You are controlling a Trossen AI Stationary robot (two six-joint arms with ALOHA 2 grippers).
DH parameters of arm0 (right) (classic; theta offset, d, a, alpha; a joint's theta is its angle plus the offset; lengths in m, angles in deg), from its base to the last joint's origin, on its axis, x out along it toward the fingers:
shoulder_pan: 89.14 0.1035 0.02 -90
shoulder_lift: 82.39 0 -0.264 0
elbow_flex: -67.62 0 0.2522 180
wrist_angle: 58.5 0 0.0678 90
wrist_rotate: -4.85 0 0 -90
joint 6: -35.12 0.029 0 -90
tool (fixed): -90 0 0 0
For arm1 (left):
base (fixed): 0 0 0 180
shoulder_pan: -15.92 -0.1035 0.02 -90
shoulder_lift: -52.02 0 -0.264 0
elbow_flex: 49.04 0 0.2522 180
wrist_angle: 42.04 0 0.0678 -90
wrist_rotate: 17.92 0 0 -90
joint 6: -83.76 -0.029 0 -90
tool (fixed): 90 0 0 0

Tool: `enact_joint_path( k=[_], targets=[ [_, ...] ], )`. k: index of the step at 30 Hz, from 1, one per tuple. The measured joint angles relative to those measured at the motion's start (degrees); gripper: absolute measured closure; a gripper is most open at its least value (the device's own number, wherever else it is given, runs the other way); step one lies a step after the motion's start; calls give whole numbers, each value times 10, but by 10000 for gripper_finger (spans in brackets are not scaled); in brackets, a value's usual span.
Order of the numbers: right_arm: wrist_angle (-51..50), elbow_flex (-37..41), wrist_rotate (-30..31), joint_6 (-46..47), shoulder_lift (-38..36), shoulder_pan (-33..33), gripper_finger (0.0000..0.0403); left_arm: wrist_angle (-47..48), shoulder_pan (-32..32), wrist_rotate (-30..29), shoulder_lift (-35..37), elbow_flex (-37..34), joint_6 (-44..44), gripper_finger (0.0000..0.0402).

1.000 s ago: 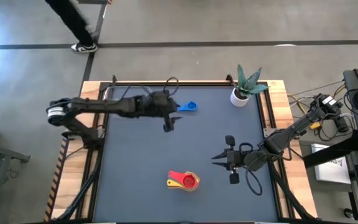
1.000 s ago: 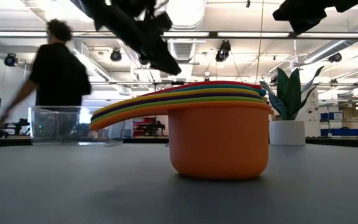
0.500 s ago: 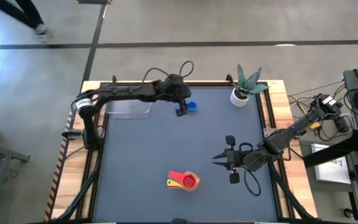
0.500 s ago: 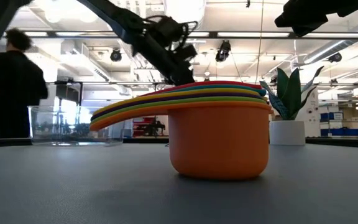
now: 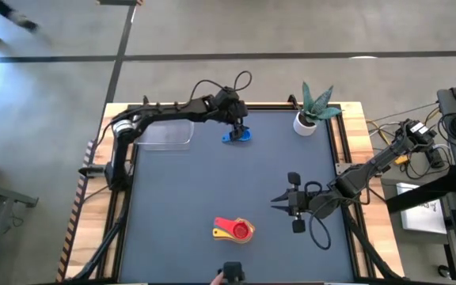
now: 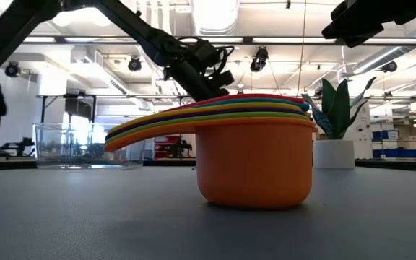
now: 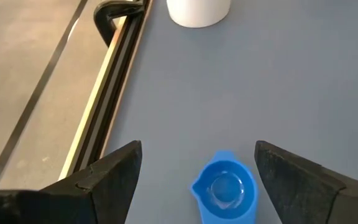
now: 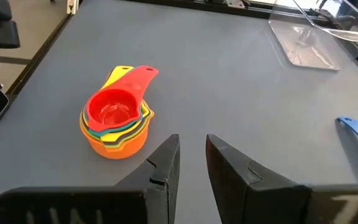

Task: Nest measuring cups in basket
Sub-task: Stack the blue measuring cup on top of the red measuring cup

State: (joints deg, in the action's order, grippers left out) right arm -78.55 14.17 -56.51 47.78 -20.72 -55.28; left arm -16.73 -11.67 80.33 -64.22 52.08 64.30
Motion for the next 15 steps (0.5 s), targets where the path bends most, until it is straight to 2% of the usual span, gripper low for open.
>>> enact_joint_path(
  k=[15],
  targets=[
    [0, 0, 0, -2, 0, 0, 335, 7, -3, 0, 0, -1, 0, 107]
  ],
)
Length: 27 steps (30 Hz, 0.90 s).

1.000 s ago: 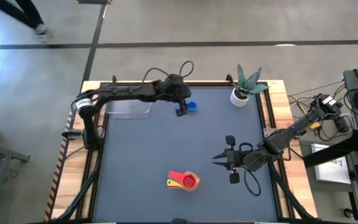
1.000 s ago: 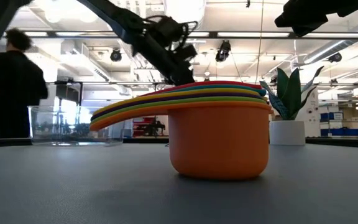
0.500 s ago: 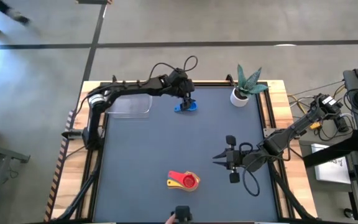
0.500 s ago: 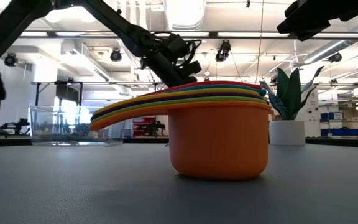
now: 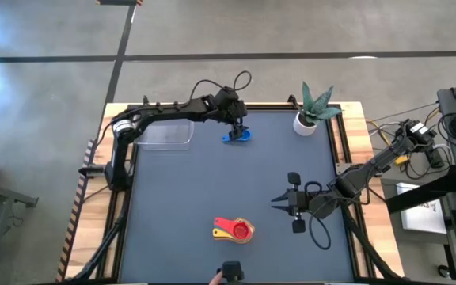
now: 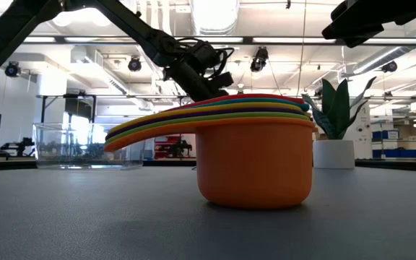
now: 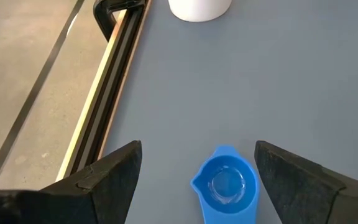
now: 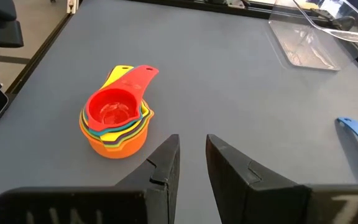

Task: Nest measuring cups in basket
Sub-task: Stack the blue measuring cup on top of the red measuring cup

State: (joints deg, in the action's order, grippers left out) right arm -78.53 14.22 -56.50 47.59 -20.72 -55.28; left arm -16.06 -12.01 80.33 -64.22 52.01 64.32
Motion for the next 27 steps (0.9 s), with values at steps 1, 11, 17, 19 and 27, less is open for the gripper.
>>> enact_joint_path(
  k=[1, 11, 17, 19, 27],
  targets=[
    [0, 0, 0, 0, 0, 0, 335, 2, 0, 0, 0, 0, 0, 107],
    [0, 0, 0, 0, 0, 0, 335, 28, -7, 0, 0, 0, -6, 107],
    [0, 0, 0, 5, 0, 0, 335, 35, -19, 0, 0, -1, -6, 107],
    [0, 0, 0, 5, 0, 0, 335, 37, -22, 1, 0, -2, -6, 107],
    [0, 0, 0, 4, 0, 0, 335, 61, -27, 33, 0, -12, -11, 107]
  ],
)
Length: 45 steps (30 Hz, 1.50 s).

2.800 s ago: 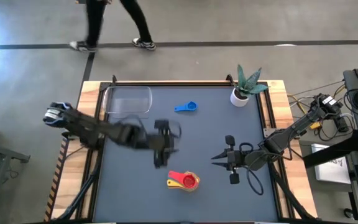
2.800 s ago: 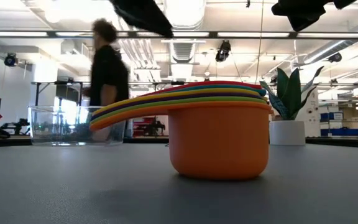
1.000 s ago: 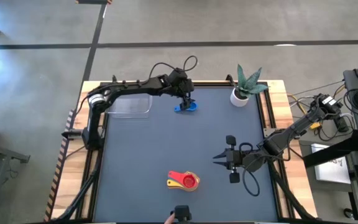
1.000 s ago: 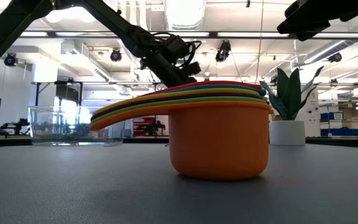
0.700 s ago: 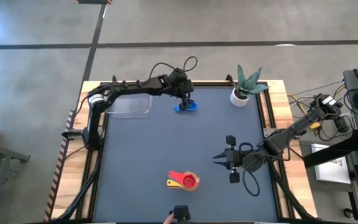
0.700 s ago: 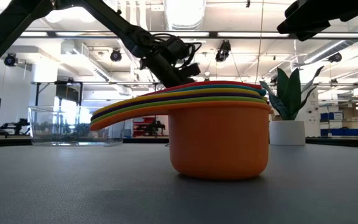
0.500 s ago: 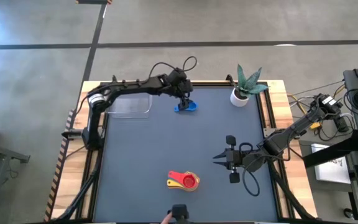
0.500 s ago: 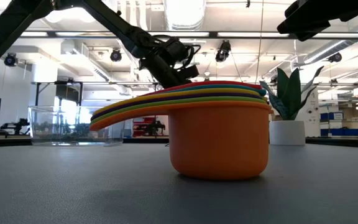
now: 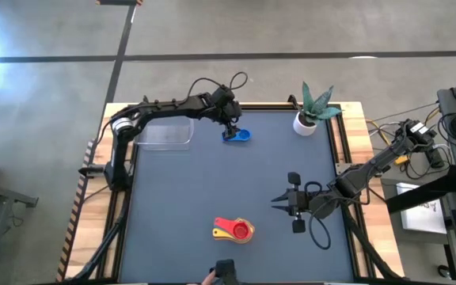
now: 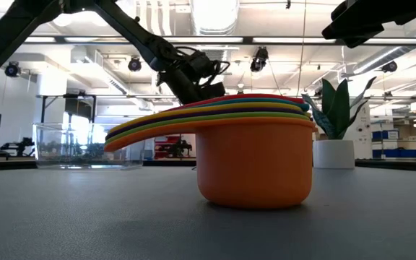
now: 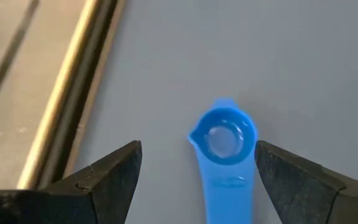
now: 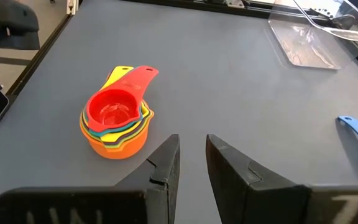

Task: Nest measuring cups in basket
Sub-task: Stack the blue measuring cup on top of the red measuring cup

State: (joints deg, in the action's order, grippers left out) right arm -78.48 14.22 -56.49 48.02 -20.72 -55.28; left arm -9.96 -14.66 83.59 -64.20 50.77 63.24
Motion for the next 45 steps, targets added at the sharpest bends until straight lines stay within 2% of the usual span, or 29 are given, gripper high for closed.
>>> enact_joint_path(
  k=[14, 45],
  targets=[
    [1, 0, 1, -1, 0, 0, 335, -33, 5, 5, 0, -76, -30, 107],
    [9, 1, 15, 7, 0, 0, 335, -63, 6, -24, 0, -116, -28, 107]
  ],
)
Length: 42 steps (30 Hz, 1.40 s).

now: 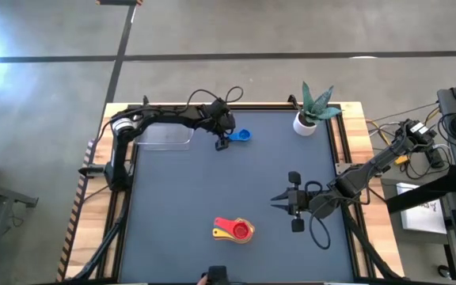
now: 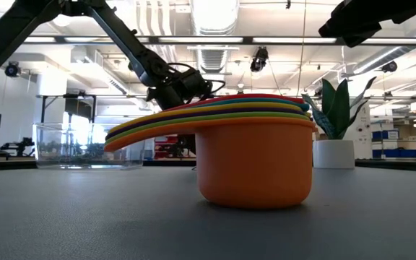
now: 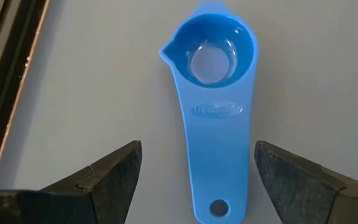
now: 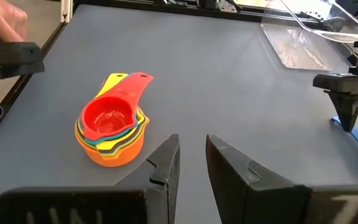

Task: Nest measuring cups in basket
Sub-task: Stack the blue measuring cup on top of the red measuring cup

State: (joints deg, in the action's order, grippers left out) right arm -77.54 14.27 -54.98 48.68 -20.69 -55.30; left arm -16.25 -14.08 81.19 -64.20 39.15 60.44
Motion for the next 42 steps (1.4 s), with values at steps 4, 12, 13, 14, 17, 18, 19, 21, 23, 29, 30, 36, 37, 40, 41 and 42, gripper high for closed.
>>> enact_joint_path(
  k=[4, 12, 13, 14, 17, 18, 19, 21, 23, 29, 30, 36, 37, 40, 41, 42],
  targets=[
    [0, 1, 0, 0, 0, 0, 335, 0, 1, -4, 0, -1, 3, 107],
    [0, 3, 0, 0, 0, 0, 335, 0, 6, -6, -10, -1, 4, 107],
    [0, 3, 0, 0, 0, 0, 335, -1, 6, -6, -13, -1, 4, 107],
    [0, 4, 0, 0, 0, 0, 335, 1, 6, -7, -16, -1, 6, 107],
    [0, 5, 1, -6, 0, 0, 335, -2, 6, -12, -22, -1, 14, 107],
    [-1, 5, 1, -7, 0, 0, 335, -3, 6, -13, -23, -1, 14, 107],
    [-1, 5, 4, -10, 0, 0, 335, -3, 6, -14, -24, -1, 14, 107],
    [-3, 5, 14, -14, 0, 0, 335, -3, 6, -16, -24, -1, 14, 107],
    [-3, 6, 16, -17, 0, 0, 335, -3, 6, -17, -24, -1, 13, 107],
    [-4, 6, 20, -22, 0, 0, 335, -5, 5, -18, -28, 0, -2, 107],
    [-4, 6, 20, -22, 0, 0, 335, -5, 5, -19, -28, 0, -4, 107],
    [-4, 6, 20, -39, 0, 0, 335, -5, 3, -22, -29, 0, -11, 107],
    [-4, 6, 20, -42, 0, 0, 335, -5, 3, -22, -29, 0, -11, 107],
    [-4, 6, 20, -45, 0, 0, 335, -5, 3, -23, -29, 0, -11, 114],
    [-4, 6, 20, -45, 0, 0, 335, -4, 3, -23, -29, 0, -11, 119],
    [-4, 6, 20, -45, 0, 0, 335, -4, 3, -24, -29, 0, -9, 126]
  ],
)
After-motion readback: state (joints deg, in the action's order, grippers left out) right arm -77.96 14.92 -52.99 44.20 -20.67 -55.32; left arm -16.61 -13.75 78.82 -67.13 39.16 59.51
